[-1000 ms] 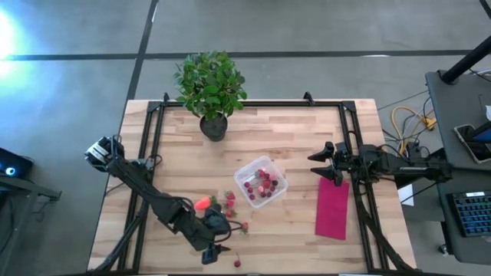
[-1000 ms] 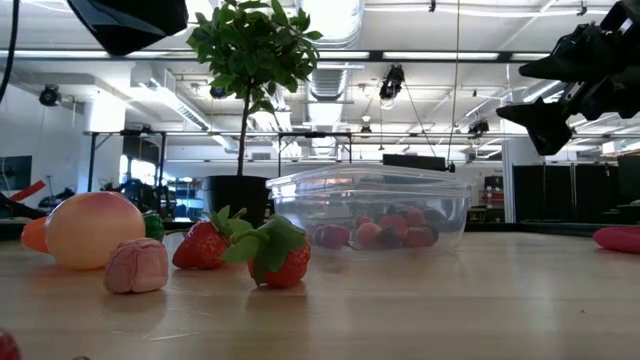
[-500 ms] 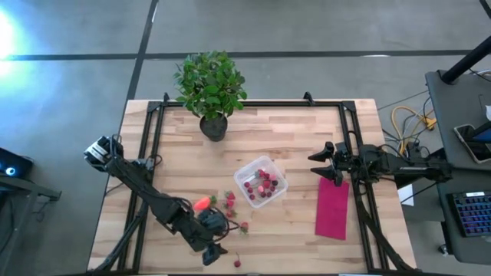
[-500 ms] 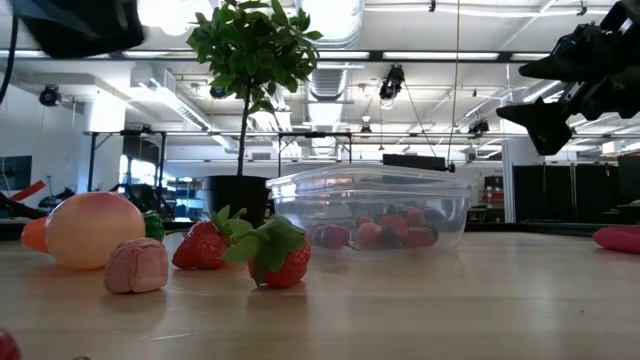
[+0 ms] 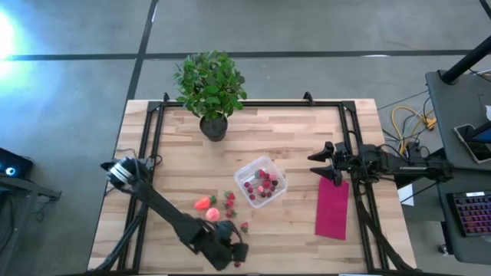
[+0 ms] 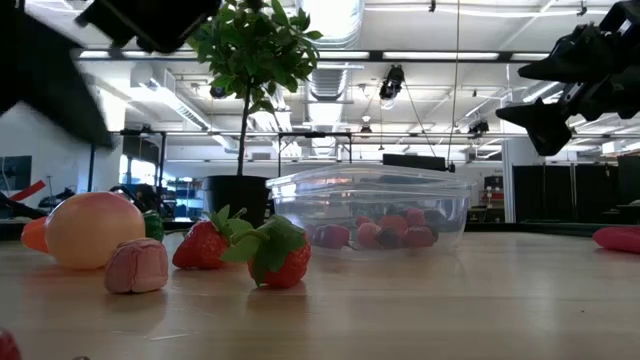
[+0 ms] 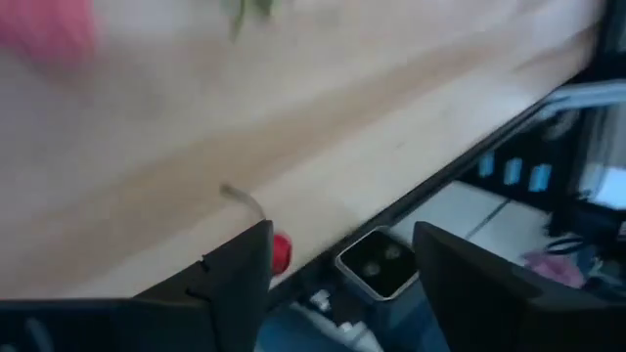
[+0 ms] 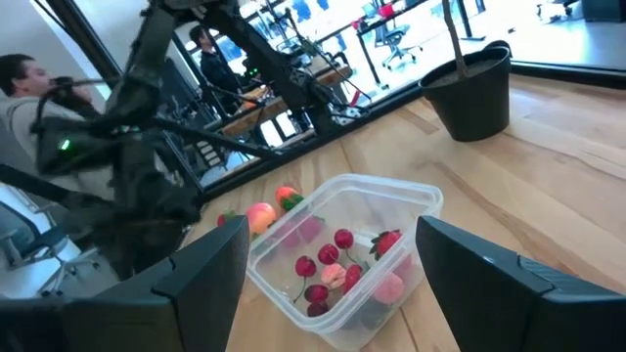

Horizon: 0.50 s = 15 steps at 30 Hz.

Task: Pick and placing Produce into tupperware
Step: Put the red cherry into the transparent bin

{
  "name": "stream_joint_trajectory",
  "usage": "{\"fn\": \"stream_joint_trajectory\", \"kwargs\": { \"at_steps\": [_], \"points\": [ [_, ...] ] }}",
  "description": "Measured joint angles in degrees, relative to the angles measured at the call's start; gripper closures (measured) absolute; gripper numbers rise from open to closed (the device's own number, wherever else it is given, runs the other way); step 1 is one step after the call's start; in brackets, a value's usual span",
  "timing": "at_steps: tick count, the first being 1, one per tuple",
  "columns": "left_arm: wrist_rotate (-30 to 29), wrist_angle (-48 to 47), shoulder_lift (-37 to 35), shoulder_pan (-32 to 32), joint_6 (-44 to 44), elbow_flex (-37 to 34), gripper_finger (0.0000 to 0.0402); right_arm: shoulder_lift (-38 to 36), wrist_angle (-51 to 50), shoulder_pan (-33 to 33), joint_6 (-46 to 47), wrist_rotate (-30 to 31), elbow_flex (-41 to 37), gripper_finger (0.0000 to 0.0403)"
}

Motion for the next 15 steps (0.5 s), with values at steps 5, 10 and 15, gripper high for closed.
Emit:
{"fn": "stream_joint_trajectory", "kwargs": {
  "at_steps": [5, 10, 15],
  "points": [
    [1.21, -1.35, 5.58, 0.26, -0.38, 8.55, 0.0198, 0.67, -0.15, 0.00, 0.00, -0.02, 0.00, 0.0117],
    [1.39, -14.24, 6.32, 0.09, -4.23, 13.69, 0.0201, 0.94, -0.31, 0.00, -0.02, -0.02, 0.00, 0.0117],
    [1.94, -26.52, 5.64, -0.80, -10.75, 17.85, 0.0201, 0.92, -0.30, 0.00, 0.00, -0.02, 0.00, 0.0117]
  ]
}}
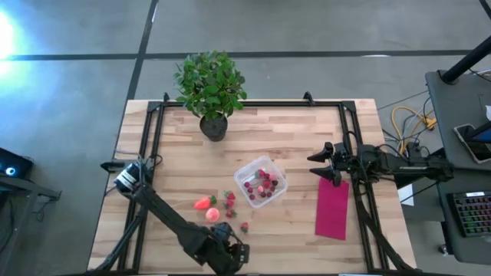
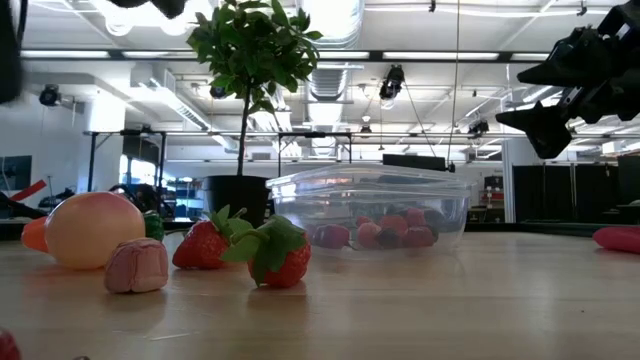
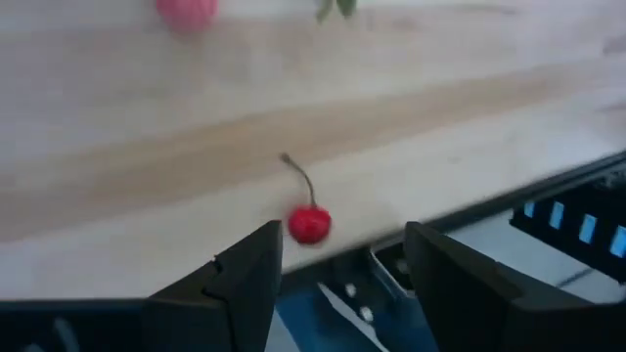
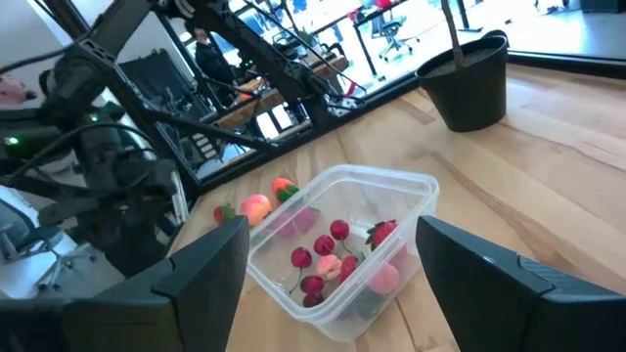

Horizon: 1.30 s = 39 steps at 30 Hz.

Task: Pick and placing Produce into tupperware
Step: Put the red cherry into the transparent bin

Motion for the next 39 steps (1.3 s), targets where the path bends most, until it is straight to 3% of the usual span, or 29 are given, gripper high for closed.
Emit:
{"fn": "stream_joint_trajectory", "kwargs": {
  "at_steps": [15, 35, 39],
  "points": [
    [4.74, -0.08, 7.93, -0.82, -2.15, 8.53, 0.0201, 0.04, 0.00, 0.00, 0.00, 0.02, 0.00, 0.0117],
    [5.89, -3.54, 12.81, -0.41, -5.91, 9.43, 0.0203, 0.04, 0.00, 0.00, 0.00, 0.00, 0.00, 0.0117],
    [5.89, -3.55, 12.81, -0.04, -4.92, 9.41, 0.0226, 0.04, 0.00, 0.00, 0.00, 0.00, -0.02, 0.0117]
  ]
}}
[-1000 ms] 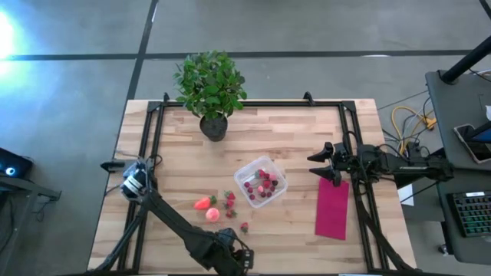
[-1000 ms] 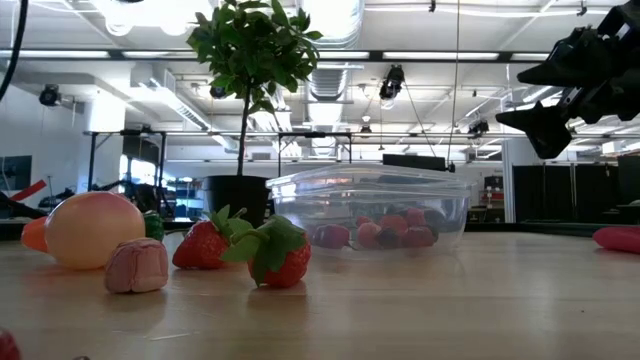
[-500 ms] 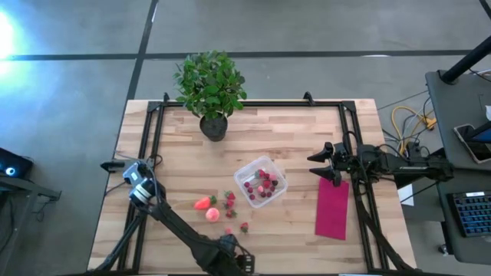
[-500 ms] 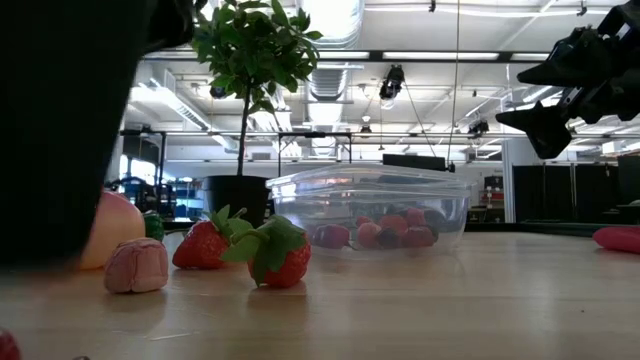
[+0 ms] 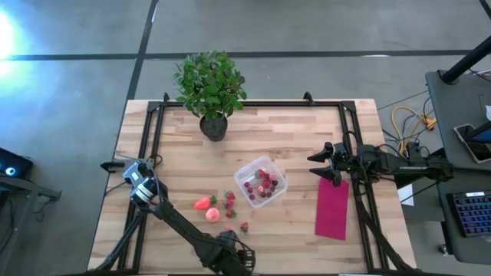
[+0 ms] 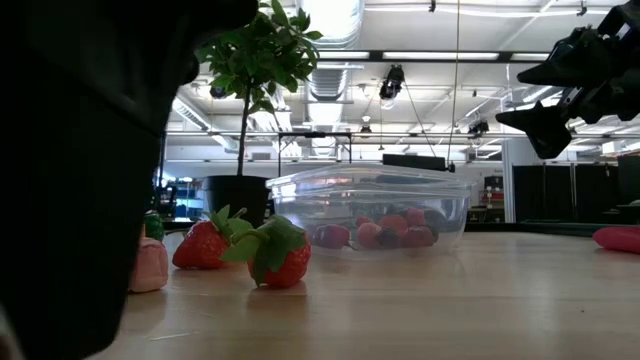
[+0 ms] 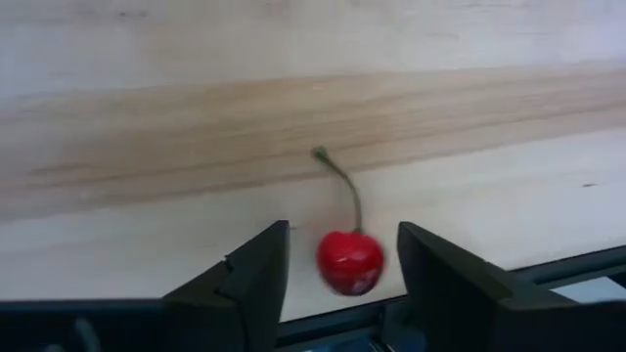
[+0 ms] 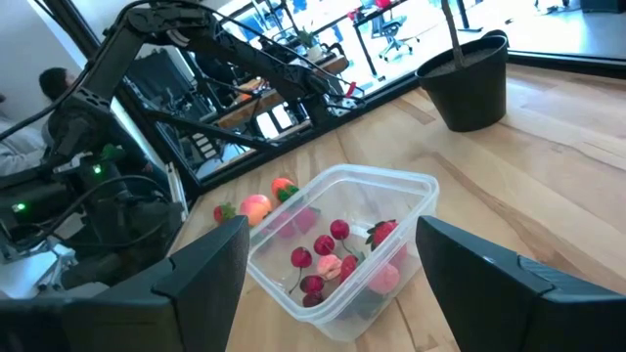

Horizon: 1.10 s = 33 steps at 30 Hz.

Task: Pick and placing Produce into tupperware
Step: Put the red cherry into the transparent bin

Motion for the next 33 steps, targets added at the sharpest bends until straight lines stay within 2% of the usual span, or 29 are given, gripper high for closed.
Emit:
{"fn": "stream_joint_trajectory", "kwargs": {
  "at_steps": [7, 10, 27, 33],
  "points": [
    [0.02, 0.19, 0.19, -0.02, 0.40, -0.02, 0.0310, 0.00, 0.00, 0.00, 0.00, 0.00, 0.00, 0.0117],
    [0.04, 1.86, 0.17, 0.00, 0.83, -0.02, 0.0333, 0.00, 0.00, 0.00, 0.00, 0.00, 0.00, 0.0117],
    [-0.44, 2.54, -0.04, -0.35, 1.93, 0.22, 0.0332, 0.00, 0.00, 0.00, 0.00, 0.00, 0.00, 0.0117],
    [-6.35, 2.52, -0.35, -0.10, 2.38, 0.22, 0.0331, 0.00, 0.00, -0.01, 0.00, 0.00, 0.00, 0.0117]
  ]
}}
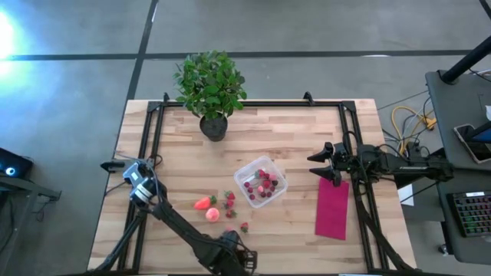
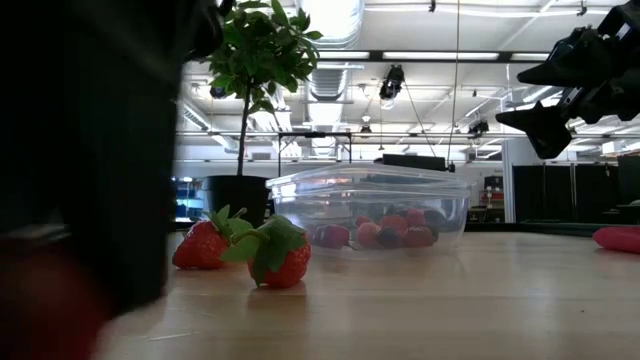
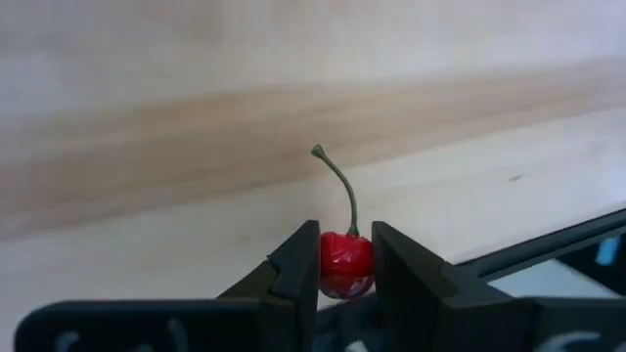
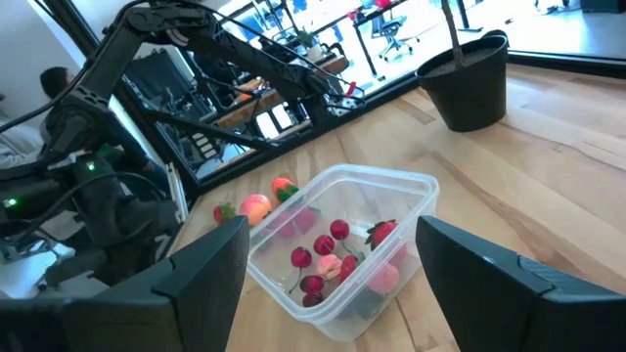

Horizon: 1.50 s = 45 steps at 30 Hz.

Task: Pick and placing Produce into tupperware
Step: Put the red cherry into the transparent bin, then put the red strawberry into the transparent bin

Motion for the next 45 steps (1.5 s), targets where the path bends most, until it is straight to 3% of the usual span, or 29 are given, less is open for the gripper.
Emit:
{"fn": "stream_joint_trajectory", "kwargs": {
  "at_steps": [9, 14, 19, 24, 36, 41, 45],
  "points": [
    [-15.40, -6.76, -5.23, 4.16, 7.82, 0.00, 0.0331, 0.00, 0.00, -0.02, 0.00, 0.00, -0.02, 0.0117],
    [-24.54, -11.42, -9.42, 11.43, 21.96, -0.24, 0.0331, 0.00, 0.02, 0.01, 0.00, 0.00, -0.02, 0.0117],
    [-22.50, -7.64, -11.47, 21.53, 43.20, -0.24, 0.0331, 0.01, 0.02, 0.01, -0.01, 0.02, -0.02, 0.0117],
    [-15.94, -5.51, -11.47, 26.78, 53.26, -0.26, 0.0317, 0.04, 0.02, -0.01, 0.00, 0.02, -0.02, 0.0117],
    [-14.57, -12.02, -11.29, 26.66, 52.48, -0.23, 0.0182, 0.07, 0.02, 0.01, 0.00, 0.02, -0.02, 0.0117],
    [-11.54, -13.24, -14.68, 24.41, 56.53, -0.14, 0.0174, 0.07, 0.02, -0.01, -0.01, 0.00, -0.02, 0.0117],
    [-9.97, -21.05, -16.93, 19.49, 55.16, -0.35, 0.0173, 0.07, 0.00, -0.01, 0.00, 0.00, -0.02, 0.0117]
  ]
}}
